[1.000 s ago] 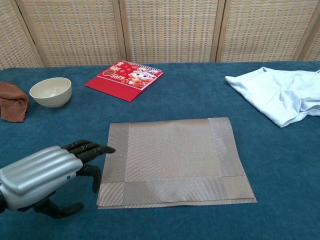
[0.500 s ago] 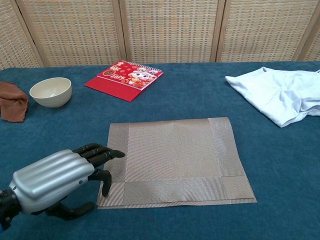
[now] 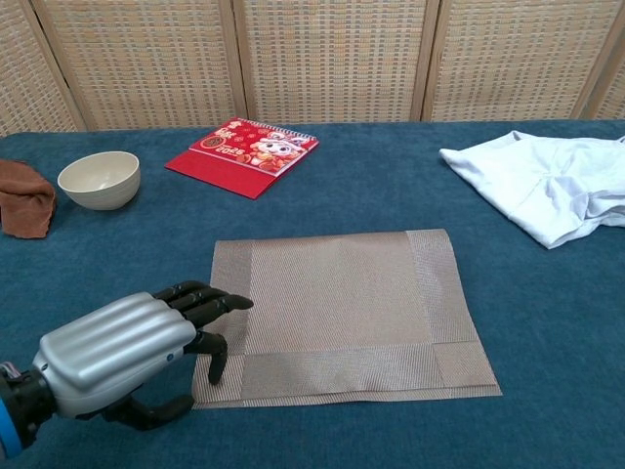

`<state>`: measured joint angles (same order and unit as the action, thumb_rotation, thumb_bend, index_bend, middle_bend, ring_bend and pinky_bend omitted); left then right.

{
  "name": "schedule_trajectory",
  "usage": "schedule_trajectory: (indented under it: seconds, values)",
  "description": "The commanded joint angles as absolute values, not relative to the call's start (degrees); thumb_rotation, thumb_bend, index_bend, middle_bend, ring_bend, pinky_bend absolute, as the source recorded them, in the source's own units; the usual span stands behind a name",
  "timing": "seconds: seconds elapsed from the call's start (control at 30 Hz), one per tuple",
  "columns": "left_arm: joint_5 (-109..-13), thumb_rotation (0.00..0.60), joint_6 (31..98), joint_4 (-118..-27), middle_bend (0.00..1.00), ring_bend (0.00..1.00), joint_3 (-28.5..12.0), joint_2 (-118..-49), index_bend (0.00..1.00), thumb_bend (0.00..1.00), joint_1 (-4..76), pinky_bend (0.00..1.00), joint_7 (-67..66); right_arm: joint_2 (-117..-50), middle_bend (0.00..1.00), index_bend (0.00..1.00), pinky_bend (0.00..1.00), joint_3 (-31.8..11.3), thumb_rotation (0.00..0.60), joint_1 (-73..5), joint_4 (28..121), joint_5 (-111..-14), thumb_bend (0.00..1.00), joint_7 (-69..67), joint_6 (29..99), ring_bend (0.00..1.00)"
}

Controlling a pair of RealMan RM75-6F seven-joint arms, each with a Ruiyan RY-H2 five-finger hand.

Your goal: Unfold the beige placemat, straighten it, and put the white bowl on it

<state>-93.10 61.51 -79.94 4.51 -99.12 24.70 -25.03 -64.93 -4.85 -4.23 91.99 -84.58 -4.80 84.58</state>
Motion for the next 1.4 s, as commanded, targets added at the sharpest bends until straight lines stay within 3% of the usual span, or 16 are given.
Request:
schedule_trajectory:
  seconds: [0.03, 0.6, 0.97, 1.4]
  values:
    - [-92.92, 0.6, 61.58, -79.67, 0.0, 0.0, 4.36, -99.52, 0.45, 0.42, 24.8, 0.0, -25.3, -64.92, 0.0, 0.06, 0.0, -4.84, 0.6, -4.24, 92.0, -84.59, 0.21, -4.82, 84.57, 0.0]
    - [-92.23, 0.6, 62.9, -77.78, 0.0, 0.0, 3.92, -102.22, 0.48, 0.45, 24.85, 0.0, -27.19, -64.8, 0.0, 0.06, 0.0, -4.68, 0.6, -4.27, 92.2, -84.85, 0.21, -5.1, 84.53, 0.0]
    - [-91.88, 0.6, 63.62, -77.36, 0.0, 0.0, 4.05, -102.6, 0.57, 0.47, 24.74, 0.0, -27.64, -64.81, 0.0, 0.06, 0.0, -4.59, 0.6, -4.31, 92.27, -84.92, 0.21, -5.03, 84.43, 0.0]
    - [-91.73, 0.6, 64.68, -78.67, 0.0, 0.0, 3.4, -101.59, 0.57, 0.52, 25.03, 0.0, -27.32, -64.87, 0.0, 0.06, 0.0, -4.51, 0.6, -4.34, 92.26, -85.0, 0.21, -4.84, 84.41, 0.0]
